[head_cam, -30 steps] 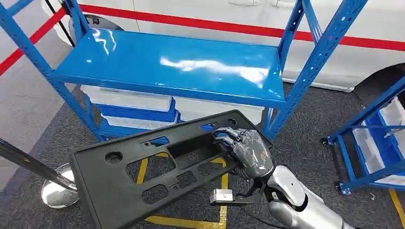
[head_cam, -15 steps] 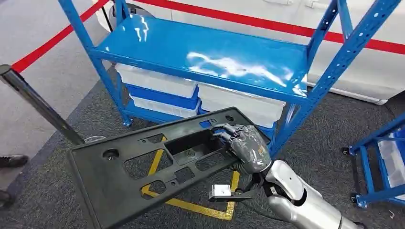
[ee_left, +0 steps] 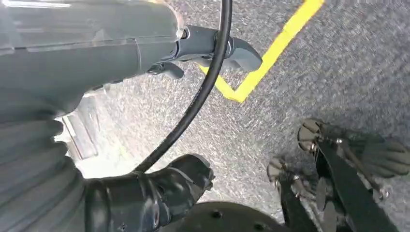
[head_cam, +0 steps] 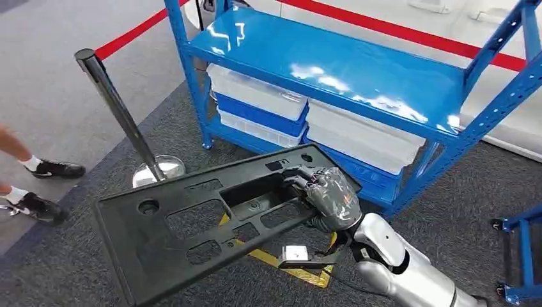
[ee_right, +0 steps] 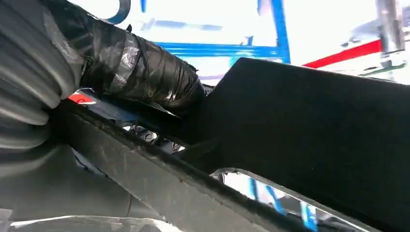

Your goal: Take the parts from the cabinet and place them on the table.

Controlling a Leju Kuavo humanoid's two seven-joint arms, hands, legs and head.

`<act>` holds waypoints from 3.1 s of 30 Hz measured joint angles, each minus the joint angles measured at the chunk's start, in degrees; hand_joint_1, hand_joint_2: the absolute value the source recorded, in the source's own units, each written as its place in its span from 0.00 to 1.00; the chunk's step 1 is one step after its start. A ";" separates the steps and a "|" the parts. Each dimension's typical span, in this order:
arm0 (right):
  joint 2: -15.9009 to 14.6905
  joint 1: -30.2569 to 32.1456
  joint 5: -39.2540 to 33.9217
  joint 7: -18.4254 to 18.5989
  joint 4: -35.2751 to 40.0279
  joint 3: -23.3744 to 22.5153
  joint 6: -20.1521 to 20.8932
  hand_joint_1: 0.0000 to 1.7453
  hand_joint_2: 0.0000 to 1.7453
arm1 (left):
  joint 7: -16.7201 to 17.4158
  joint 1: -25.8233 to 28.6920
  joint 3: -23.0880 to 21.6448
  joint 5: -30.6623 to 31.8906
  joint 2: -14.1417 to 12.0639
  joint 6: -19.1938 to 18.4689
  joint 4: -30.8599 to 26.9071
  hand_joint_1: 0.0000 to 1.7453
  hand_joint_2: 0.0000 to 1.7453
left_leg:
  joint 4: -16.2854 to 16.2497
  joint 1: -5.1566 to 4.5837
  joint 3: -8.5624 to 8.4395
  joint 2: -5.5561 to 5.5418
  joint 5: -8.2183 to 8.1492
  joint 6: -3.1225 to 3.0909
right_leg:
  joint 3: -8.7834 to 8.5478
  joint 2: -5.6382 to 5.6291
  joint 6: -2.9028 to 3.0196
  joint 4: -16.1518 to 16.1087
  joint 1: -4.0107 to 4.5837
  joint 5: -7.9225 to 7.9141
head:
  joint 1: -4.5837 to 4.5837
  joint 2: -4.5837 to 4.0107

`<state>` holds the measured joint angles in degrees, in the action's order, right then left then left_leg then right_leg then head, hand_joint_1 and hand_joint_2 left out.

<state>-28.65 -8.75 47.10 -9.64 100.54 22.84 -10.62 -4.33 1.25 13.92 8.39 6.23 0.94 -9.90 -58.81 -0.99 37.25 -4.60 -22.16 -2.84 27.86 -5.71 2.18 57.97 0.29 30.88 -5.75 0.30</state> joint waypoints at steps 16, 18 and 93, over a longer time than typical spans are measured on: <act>-0.22 -0.65 0.00 0.00 0.02 0.11 0.04 1.00 1.00 | -0.07 -0.25 0.02 0.00 -0.18 -0.09 -0.04 0.00 1.00 | 0.49 1.86 -6.36 7.45 -6.06 4.02 | 6.33 12.04 -2.80 0.52 -1.21 -5.54 | 0.00 0.00; -0.22 -0.65 0.00 0.00 0.02 0.13 0.04 1.00 1.00 | -0.07 -0.01 0.04 0.00 -0.20 -0.09 -0.04 0.00 1.00 | 0.78 1.30 -5.67 6.48 -5.30 2.95 | 6.45 13.02 -3.80 0.12 -1.42 -6.47 | -0.02 0.00; -0.59 -5.92 -1.84 0.18 -2.86 2.16 2.40 1.00 1.00 | -1.16 0.22 2.40 -1.62 -0.31 -2.12 -0.50 0.00 1.00 | -0.13 1.21 -1.42 -2.61 -2.62 0.99 | 5.66 0.69 1.24 2.00 1.75 -4.10 | 0.04 -0.02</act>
<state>-29.25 -14.67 45.27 -9.46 97.68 25.00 -8.22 -5.49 1.47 16.33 6.78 5.92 -1.18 -10.40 -58.95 0.22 35.82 -7.20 -24.78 -1.85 33.51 -5.02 3.41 59.97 2.04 26.78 -5.70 0.28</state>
